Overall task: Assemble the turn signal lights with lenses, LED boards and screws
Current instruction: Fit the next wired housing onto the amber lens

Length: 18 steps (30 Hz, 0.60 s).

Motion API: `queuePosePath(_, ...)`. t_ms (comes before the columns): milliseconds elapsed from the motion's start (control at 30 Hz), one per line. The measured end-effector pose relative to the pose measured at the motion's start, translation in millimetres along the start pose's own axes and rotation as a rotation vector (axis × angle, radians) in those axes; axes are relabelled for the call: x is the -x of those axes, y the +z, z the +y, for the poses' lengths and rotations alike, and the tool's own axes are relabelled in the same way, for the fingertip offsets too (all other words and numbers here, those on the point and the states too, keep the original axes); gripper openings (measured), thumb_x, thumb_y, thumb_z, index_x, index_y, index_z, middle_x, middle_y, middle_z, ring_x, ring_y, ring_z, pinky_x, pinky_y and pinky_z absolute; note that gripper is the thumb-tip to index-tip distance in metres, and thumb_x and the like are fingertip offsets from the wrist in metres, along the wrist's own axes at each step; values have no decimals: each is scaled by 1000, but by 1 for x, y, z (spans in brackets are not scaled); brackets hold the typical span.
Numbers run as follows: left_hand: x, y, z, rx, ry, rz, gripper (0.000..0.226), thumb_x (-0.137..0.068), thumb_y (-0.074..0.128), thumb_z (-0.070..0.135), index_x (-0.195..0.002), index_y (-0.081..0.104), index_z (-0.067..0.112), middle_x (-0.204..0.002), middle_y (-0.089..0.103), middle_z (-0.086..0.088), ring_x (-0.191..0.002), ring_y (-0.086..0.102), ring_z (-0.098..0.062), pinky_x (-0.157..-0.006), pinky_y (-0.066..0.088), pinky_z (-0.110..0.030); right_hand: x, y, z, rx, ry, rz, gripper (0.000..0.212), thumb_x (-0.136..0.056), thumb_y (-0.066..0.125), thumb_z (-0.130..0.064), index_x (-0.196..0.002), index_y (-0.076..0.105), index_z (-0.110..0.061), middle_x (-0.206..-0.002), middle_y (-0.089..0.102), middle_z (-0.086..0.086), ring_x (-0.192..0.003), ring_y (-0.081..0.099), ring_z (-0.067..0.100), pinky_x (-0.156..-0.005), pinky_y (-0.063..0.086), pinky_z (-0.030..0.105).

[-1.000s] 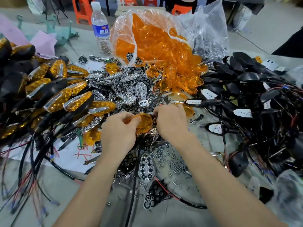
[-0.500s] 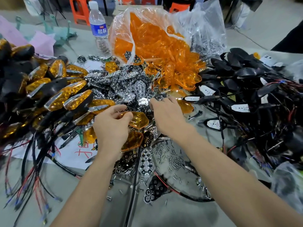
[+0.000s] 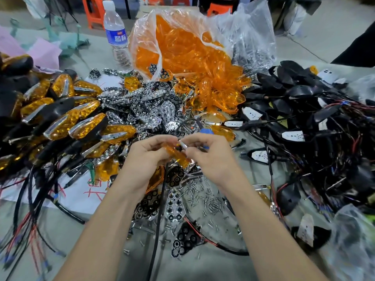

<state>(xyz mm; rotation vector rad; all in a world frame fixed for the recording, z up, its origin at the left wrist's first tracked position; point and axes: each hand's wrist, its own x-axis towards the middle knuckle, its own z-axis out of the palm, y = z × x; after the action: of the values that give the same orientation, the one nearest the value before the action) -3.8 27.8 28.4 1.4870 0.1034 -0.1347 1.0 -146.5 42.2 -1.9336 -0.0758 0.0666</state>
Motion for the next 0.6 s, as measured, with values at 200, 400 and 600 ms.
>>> queuePosePath(200,-1,13,-8,122,-26,191,22,-97,69,6,-89,84,21,-98,80,-8,-87,77,-21,-70,62,-27,12,16,12,-141,50,111,37,-92,71,-1,-84,77,-37,-79,74,-6,-75,67,13,-80,61,37)
queuePosePath(400,6,18,-12,66,-22,149,36,-97,69,6,-128,69,23,-108,80,4,-101,76,-14,-81,61,-26,19,31,15,-303,70,142,32,-91,67,0,-89,80,-29,-88,78,-7,-78,71,7,-73,58,24)
queuePosePath(600,7,15,-9,260,-71,218,52,-87,60,-22,-121,68,16,-94,81,-2,-86,77,-15,-73,61,-23,23,32,11,-387,92,155,32,-93,65,0,-93,80,-28,-85,78,0,-66,72,15,-63,56,20)
